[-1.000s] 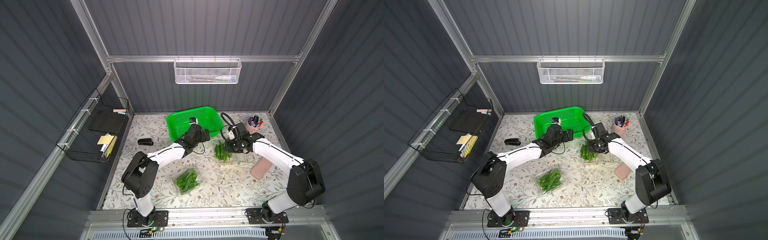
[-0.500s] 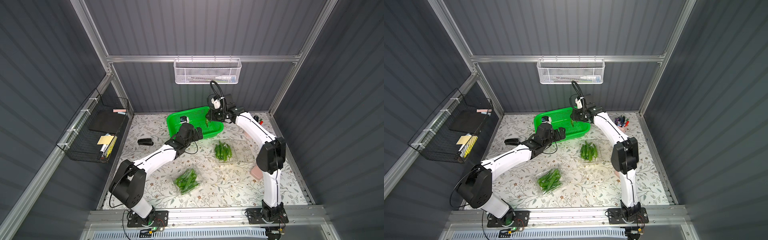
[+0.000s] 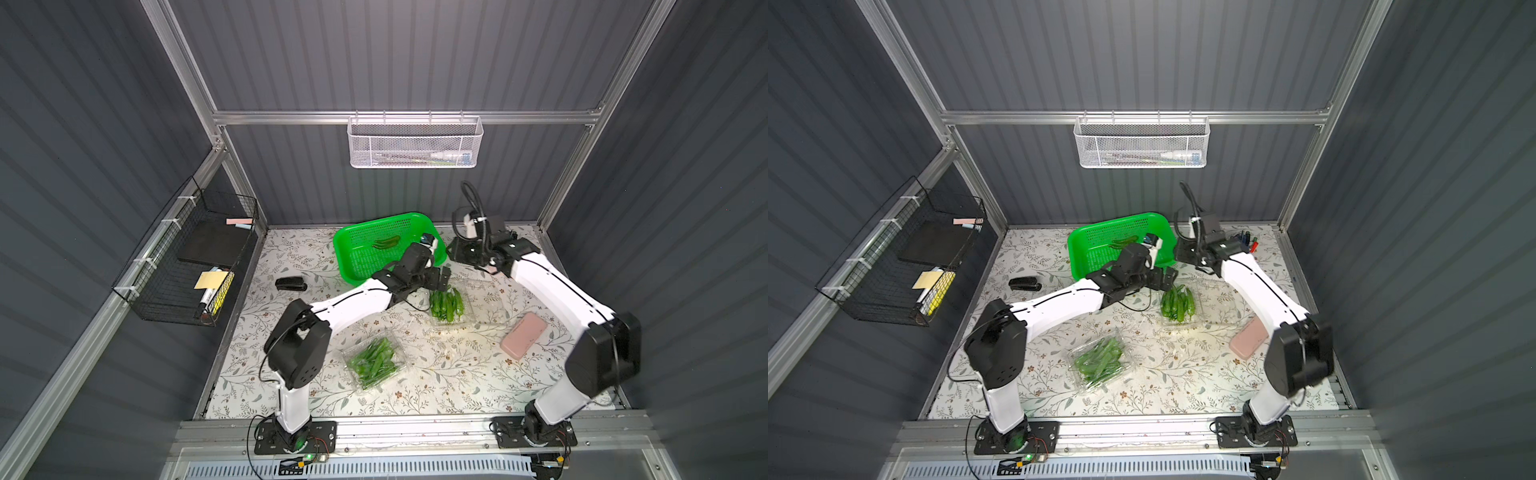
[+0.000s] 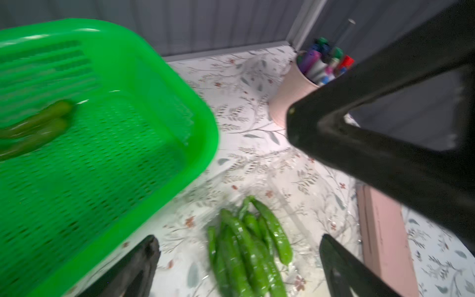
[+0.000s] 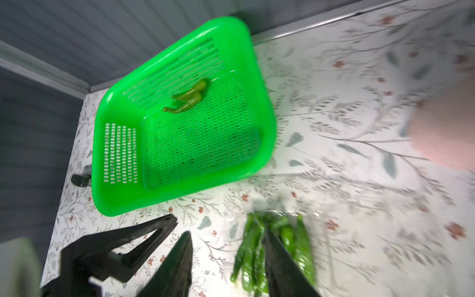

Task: Take small green peppers out of containers
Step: Place the green pepper in the basket, then pick up the green pepper from the packing box.

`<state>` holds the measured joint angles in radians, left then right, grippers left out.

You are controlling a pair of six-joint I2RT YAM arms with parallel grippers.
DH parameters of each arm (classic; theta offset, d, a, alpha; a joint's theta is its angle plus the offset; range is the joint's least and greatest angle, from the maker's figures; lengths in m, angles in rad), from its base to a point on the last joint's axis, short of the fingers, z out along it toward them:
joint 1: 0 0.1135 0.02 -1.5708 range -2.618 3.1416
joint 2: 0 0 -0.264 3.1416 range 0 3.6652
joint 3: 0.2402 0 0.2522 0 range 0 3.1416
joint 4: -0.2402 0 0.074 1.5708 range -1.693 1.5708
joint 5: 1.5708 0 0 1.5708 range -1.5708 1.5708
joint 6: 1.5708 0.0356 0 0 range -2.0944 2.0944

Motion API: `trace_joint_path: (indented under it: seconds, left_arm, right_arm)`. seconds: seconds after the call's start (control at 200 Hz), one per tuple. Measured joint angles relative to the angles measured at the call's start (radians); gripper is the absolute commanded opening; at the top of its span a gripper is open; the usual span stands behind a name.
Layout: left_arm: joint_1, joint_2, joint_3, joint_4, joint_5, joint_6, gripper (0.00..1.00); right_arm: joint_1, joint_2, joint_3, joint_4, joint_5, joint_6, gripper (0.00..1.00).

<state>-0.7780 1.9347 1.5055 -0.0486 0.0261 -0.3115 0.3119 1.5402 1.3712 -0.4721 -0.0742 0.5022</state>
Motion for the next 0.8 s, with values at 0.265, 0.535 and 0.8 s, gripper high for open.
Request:
trace_joint_path:
  seconds: [0.265, 0.535, 0.8]
  left_arm:
    - [-0.03, 0.175, 0.117, -0.105, 0.111, 0.033, 0.99]
    - [-0.03, 0.234, 0.18, -0.203, 0.085, 0.031, 0.94]
    - [-0.03, 0.288, 0.23, -0.27, 0.043, 0.024, 0.77]
  right_arm:
    - [-0.166, -0.241, -0.27, -0.01, 0.04, 0.051, 0.43]
    - [-0.198, -0.269, -0.304, -0.022, 0.012, 0.057, 0.41]
    - [-0.198, -0.24, -0.304, -0.022, -0.035, 0.065, 0.41]
